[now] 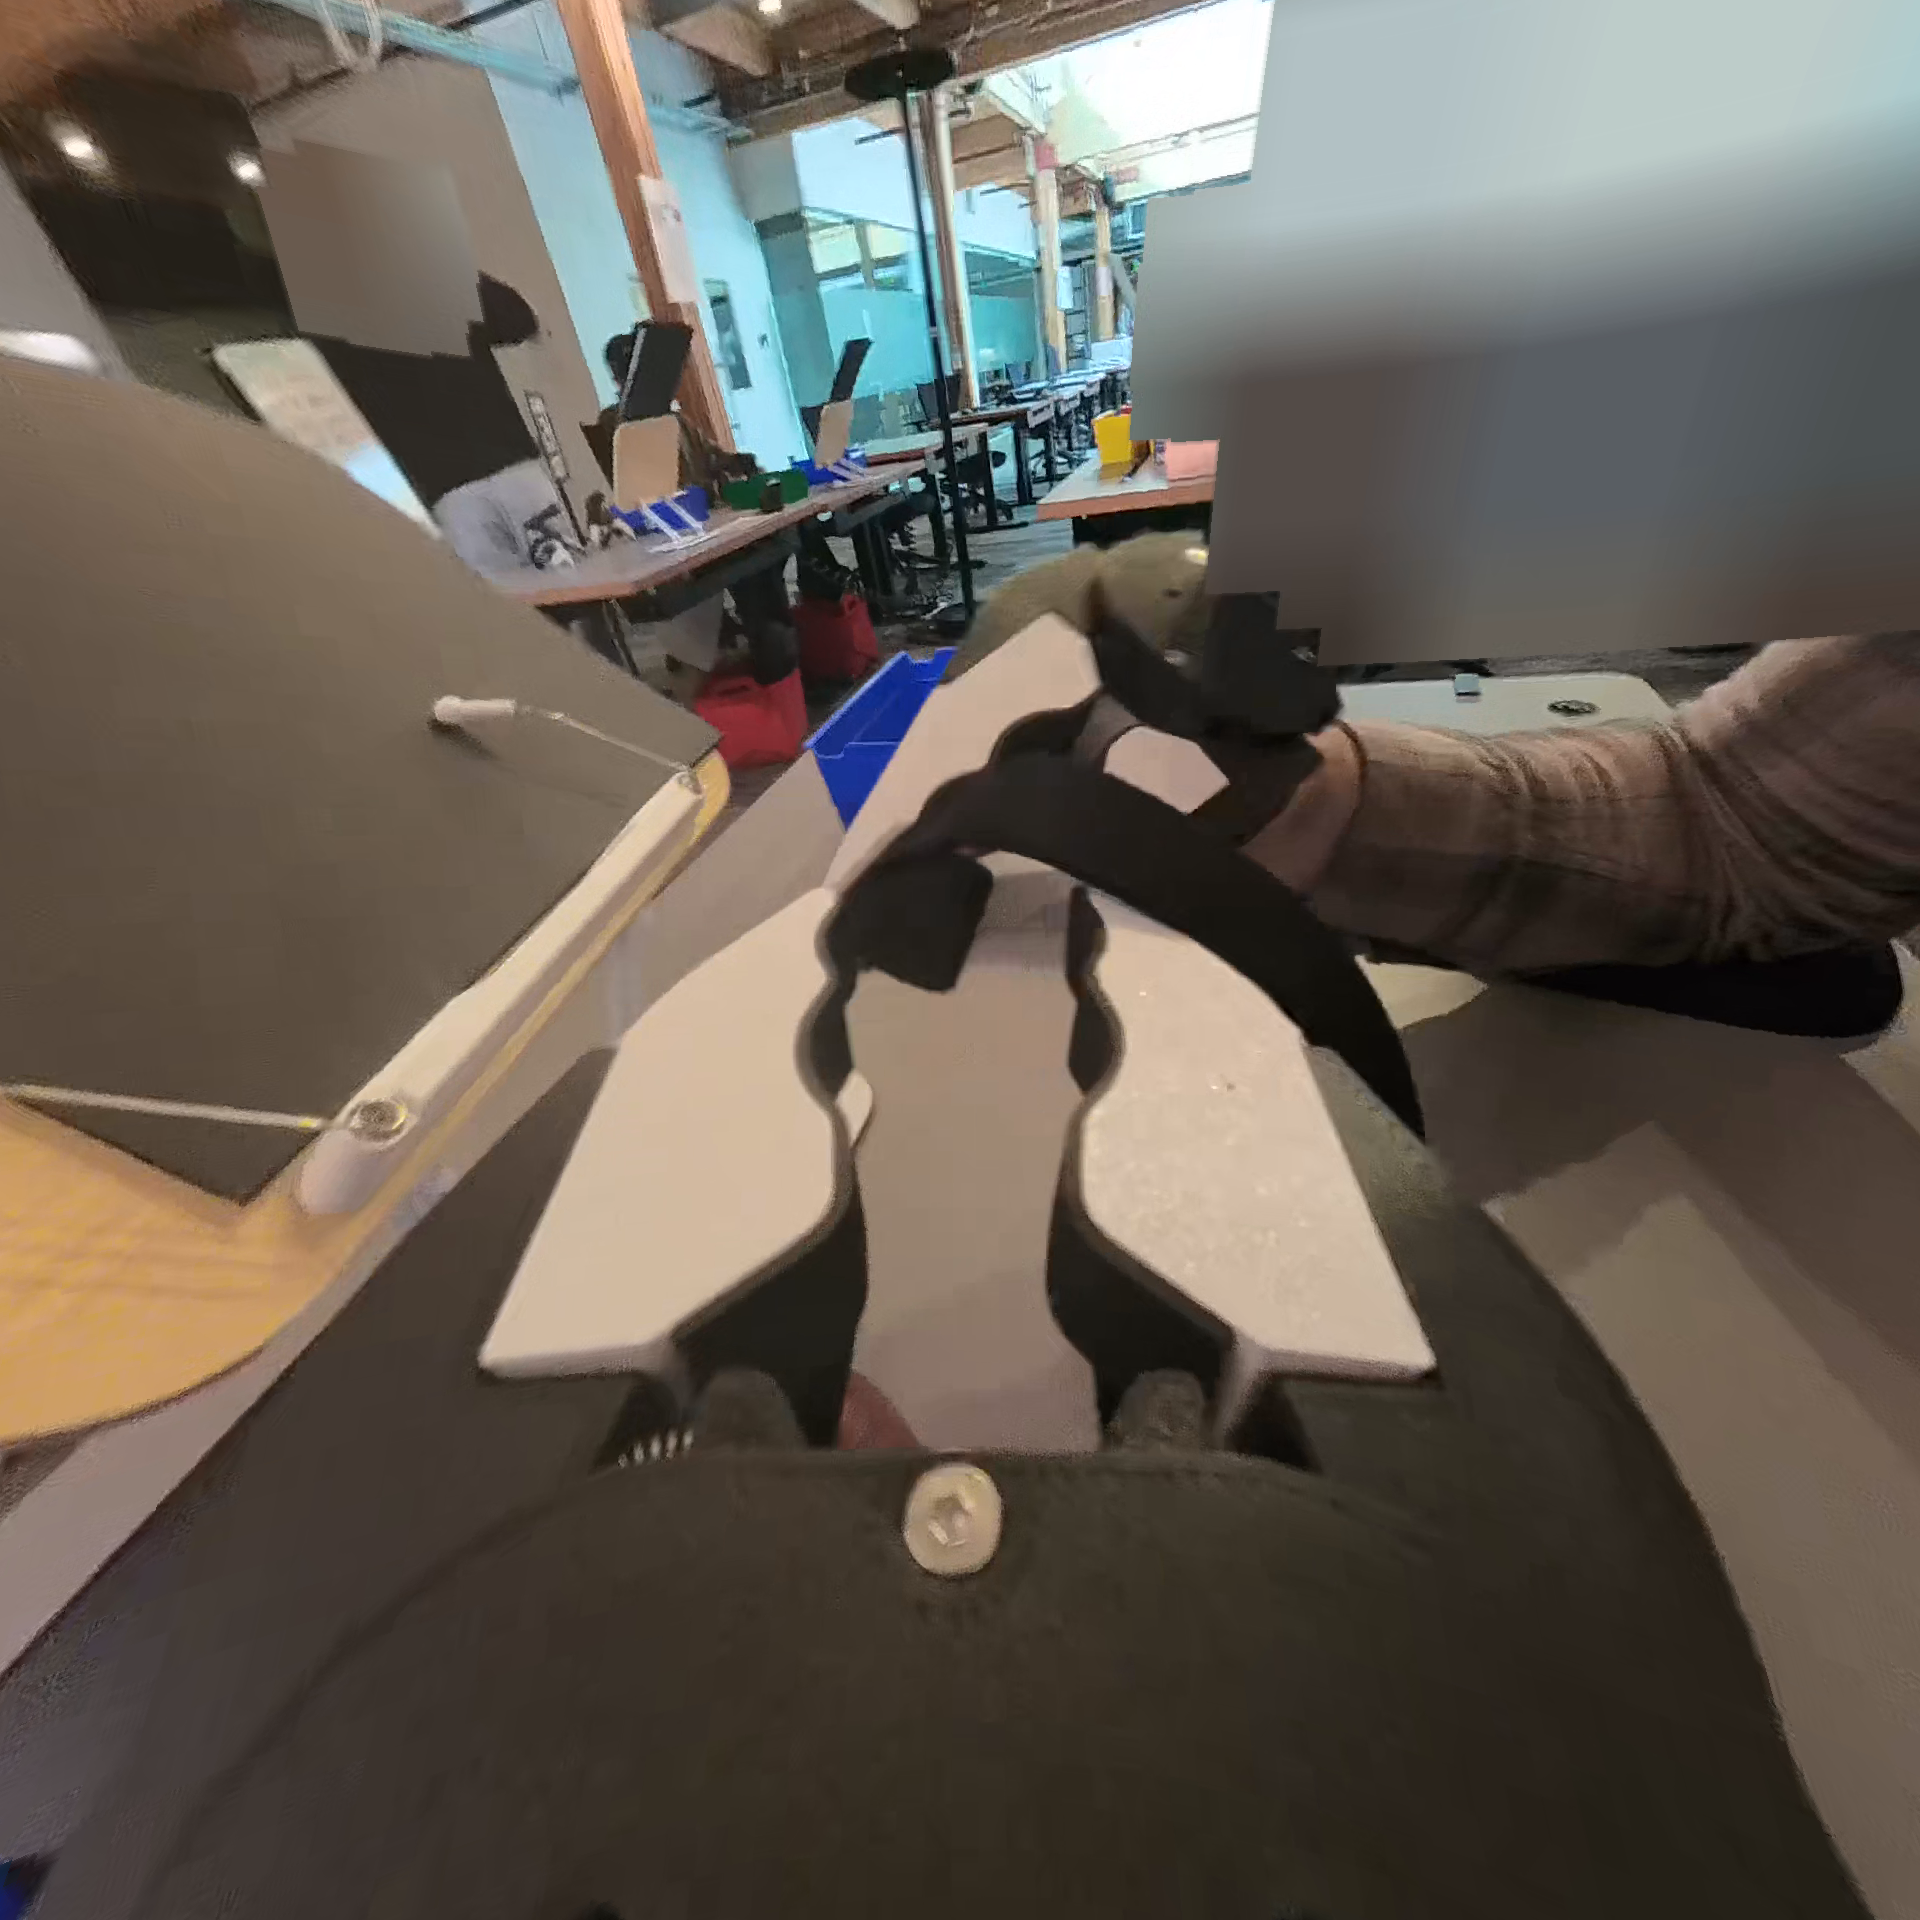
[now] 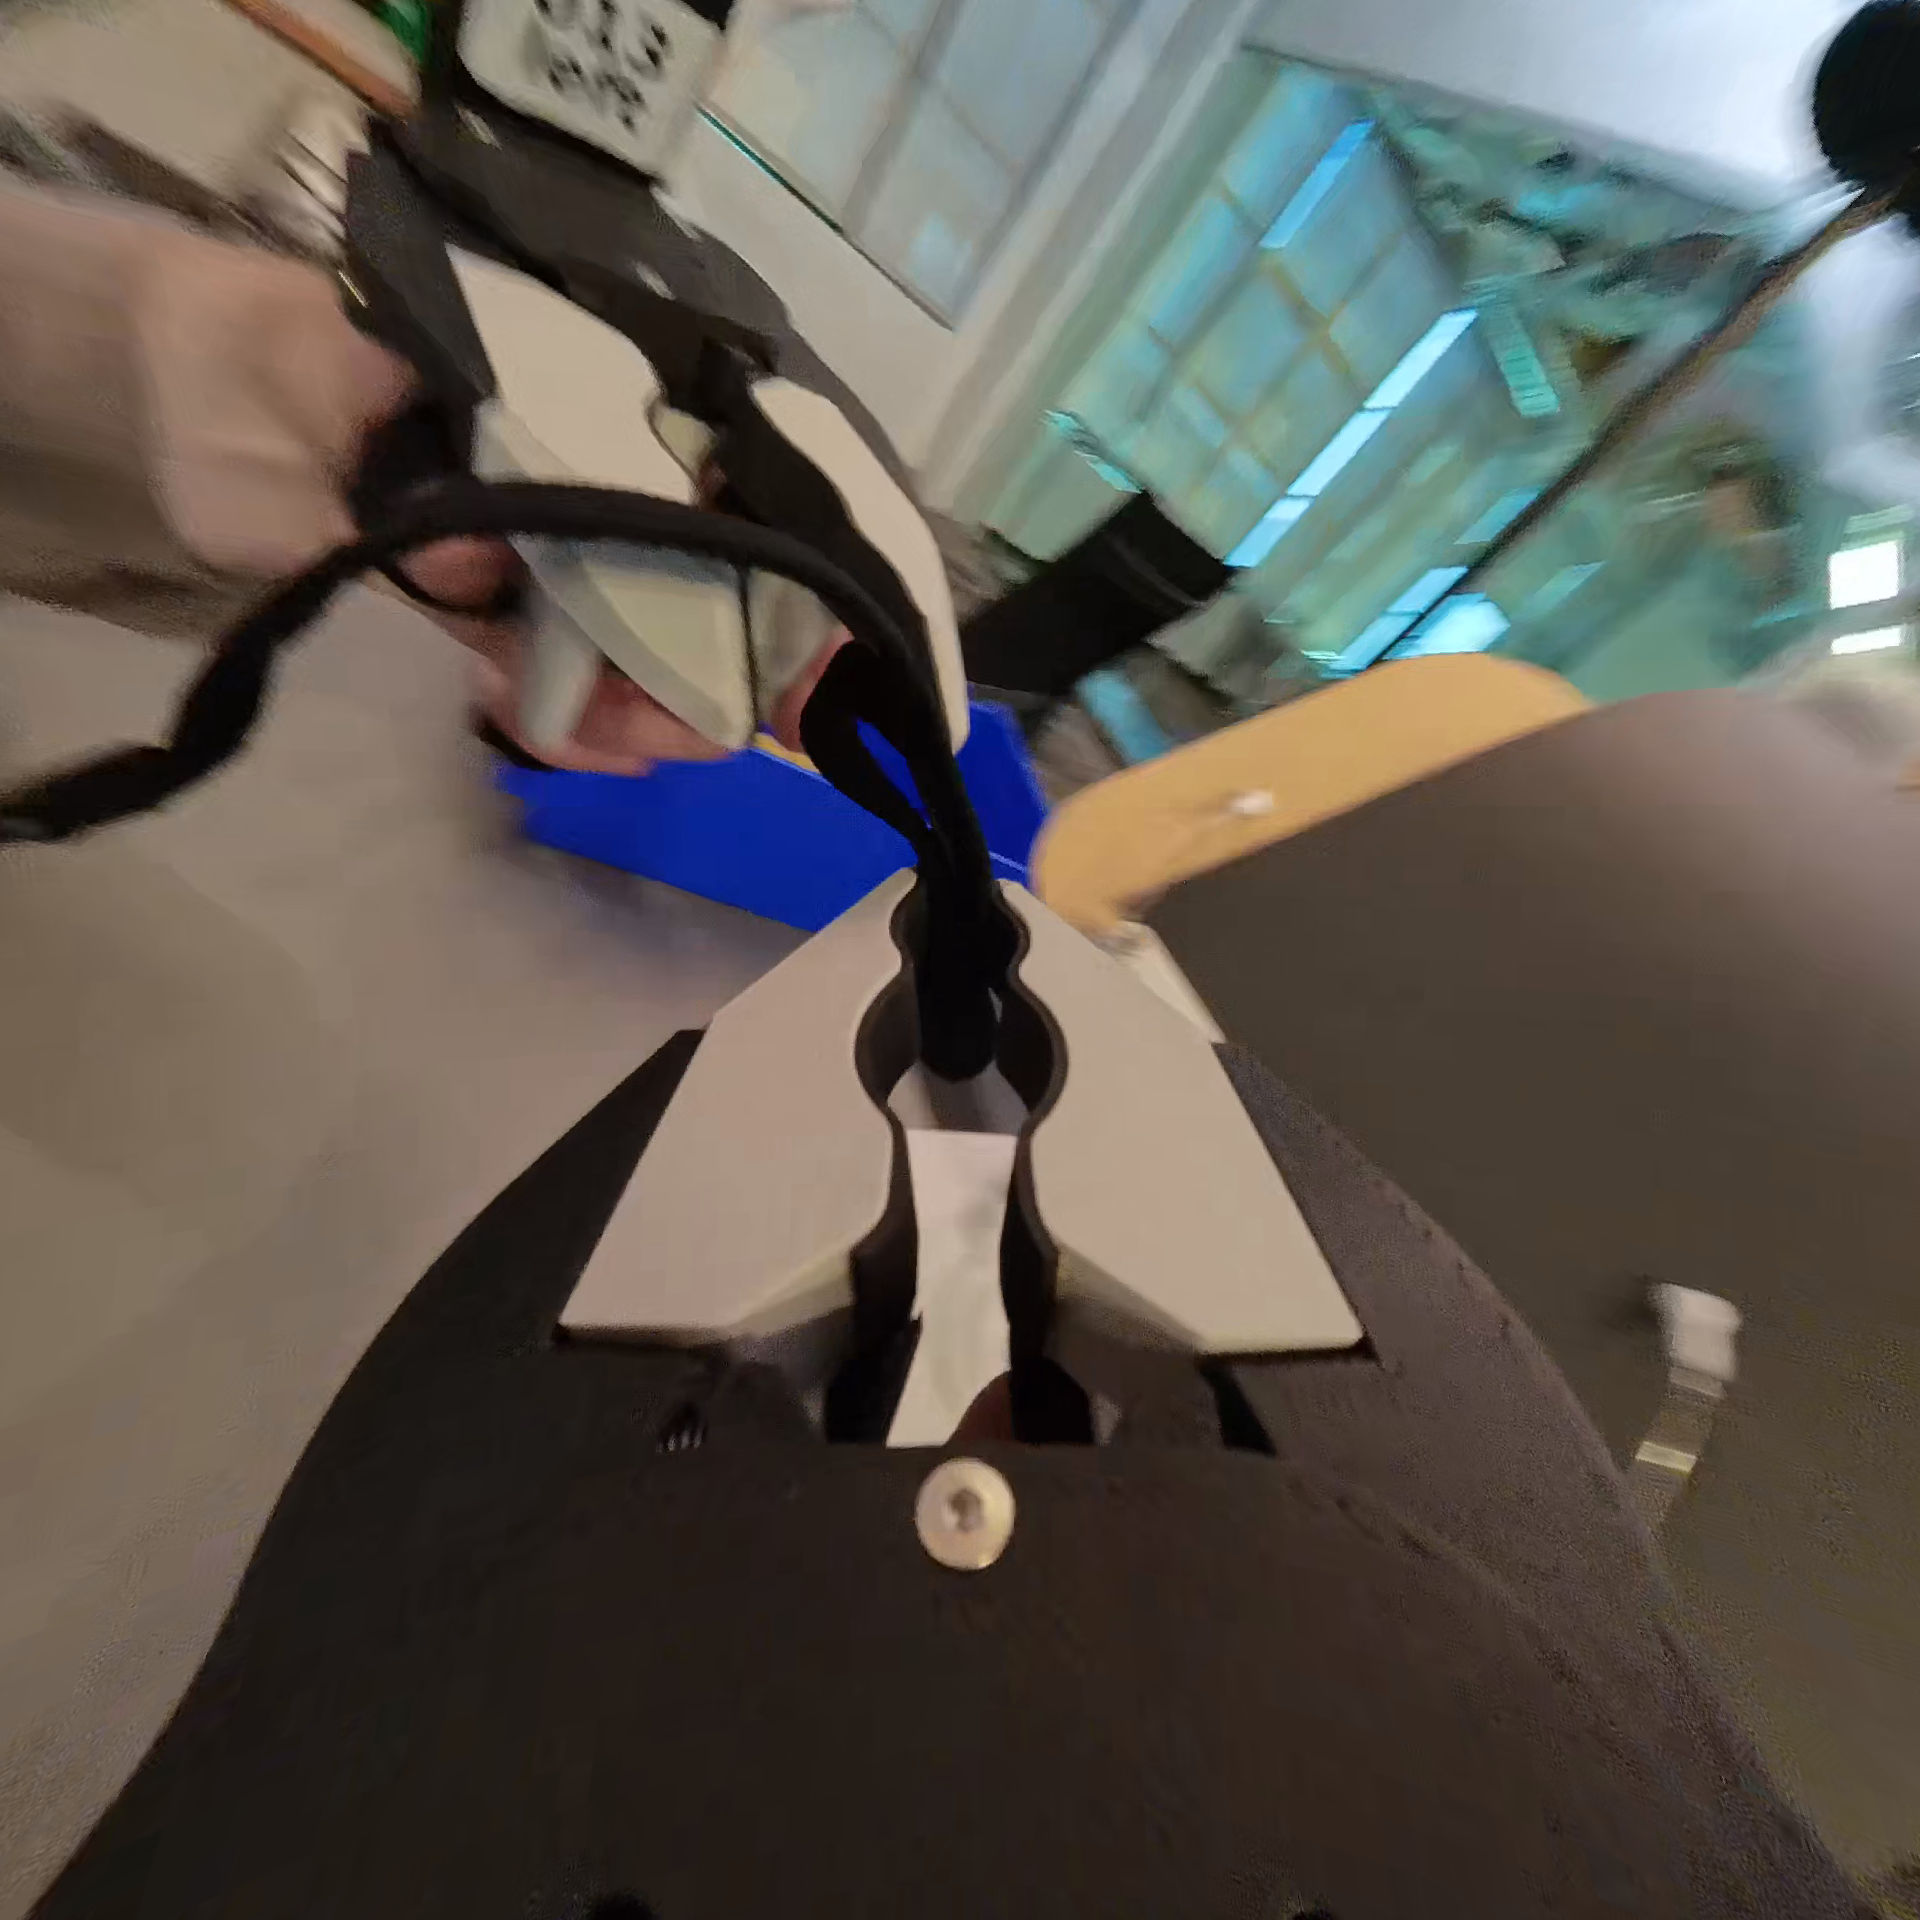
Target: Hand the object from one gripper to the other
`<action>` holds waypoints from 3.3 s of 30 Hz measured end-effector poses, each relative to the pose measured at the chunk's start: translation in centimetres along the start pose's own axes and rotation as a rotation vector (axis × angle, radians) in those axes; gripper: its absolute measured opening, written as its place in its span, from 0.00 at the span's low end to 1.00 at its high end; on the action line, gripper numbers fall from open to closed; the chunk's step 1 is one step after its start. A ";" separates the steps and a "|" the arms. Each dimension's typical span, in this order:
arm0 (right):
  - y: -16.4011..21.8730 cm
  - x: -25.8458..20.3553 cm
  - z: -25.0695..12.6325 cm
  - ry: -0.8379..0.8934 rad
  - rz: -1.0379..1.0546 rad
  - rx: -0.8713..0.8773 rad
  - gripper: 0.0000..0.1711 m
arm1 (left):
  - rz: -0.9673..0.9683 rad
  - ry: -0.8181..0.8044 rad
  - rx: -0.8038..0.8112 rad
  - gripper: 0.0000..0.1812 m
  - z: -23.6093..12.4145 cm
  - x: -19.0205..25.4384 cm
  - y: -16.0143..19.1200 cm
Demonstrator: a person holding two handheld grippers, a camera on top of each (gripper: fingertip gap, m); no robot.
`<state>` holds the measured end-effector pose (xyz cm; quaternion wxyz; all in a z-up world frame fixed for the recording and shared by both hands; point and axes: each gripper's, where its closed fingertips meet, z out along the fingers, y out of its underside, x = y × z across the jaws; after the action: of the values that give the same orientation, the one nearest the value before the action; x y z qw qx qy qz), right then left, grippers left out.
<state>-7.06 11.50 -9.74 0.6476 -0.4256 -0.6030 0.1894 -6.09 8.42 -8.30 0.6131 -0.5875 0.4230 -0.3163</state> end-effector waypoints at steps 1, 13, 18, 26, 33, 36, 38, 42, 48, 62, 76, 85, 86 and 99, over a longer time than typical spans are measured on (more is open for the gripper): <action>0.5 0.9 0.0 0.081 -0.088 -0.038 0.03 | -0.018 -0.019 -0.002 0.23 -0.2 -0.6 0.1; 1.5 2.2 0.1 0.377 -0.738 -0.206 0.03 | -0.070 -0.033 -0.043 0.39 -3.3 -2.2 -1.3; 0.9 0.8 0.8 0.363 -0.811 -0.196 0.03 | 0.081 -0.118 -0.268 0.42 -0.8 -1.2 2.1; 0.0 -0.3 1.1 0.380 -0.878 -0.155 0.03 | -0.027 -0.119 -0.333 0.24 0.0 -1.4 4.2; -0.3 -0.4 1.0 0.389 -0.889 -0.138 0.05 | -0.066 -0.094 -0.329 0.15 -0.1 -1.5 4.5; -0.2 -0.5 1.0 0.379 -0.888 -0.132 0.04 | -0.062 -0.108 -0.309 0.28 -0.1 -1.7 4.2; -0.4 -0.6 1.0 0.381 -0.895 -0.115 0.03 | -0.031 -0.132 -0.325 0.33 -0.3 -2.1 4.3; 0.0 -0.9 1.3 0.352 -0.907 -0.115 0.03 | -0.029 -0.099 -0.327 0.28 -0.5 -1.6 4.2; 0.4 -0.7 1.3 0.349 -0.908 -0.115 0.04 | -0.093 -0.068 -0.272 0.12 -0.6 -1.7 3.7; -1.0 -0.7 0.3 0.342 -0.892 -0.044 0.04 | -0.283 0.088 -0.159 0.13 -0.2 -0.8 3.7; 1.4 -2.9 -0.6 -0.018 -0.572 -0.112 0.27 | -0.008 -0.077 -0.305 0.12 -0.4 -1.9 4.9; 1.2 -3.8 -1.6 -0.201 -0.257 -0.079 0.30 | 0.322 -0.081 -0.438 0.08 0.2 -0.1 6.1; 1.1 -4.0 -1.6 -0.202 -0.266 -0.075 0.24 | 0.347 -0.085 -0.461 0.08 0.3 0.0 6.4; 2.0 -4.6 -1.4 -0.262 -0.231 -0.103 0.10 | 0.431 -0.106 -0.451 0.12 0.6 0.4 5.9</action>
<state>-6.10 8.65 -13.99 0.5584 -0.3577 -0.7359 0.1366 -6.04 9.03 -14.17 0.5415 -0.6211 0.5646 -0.0465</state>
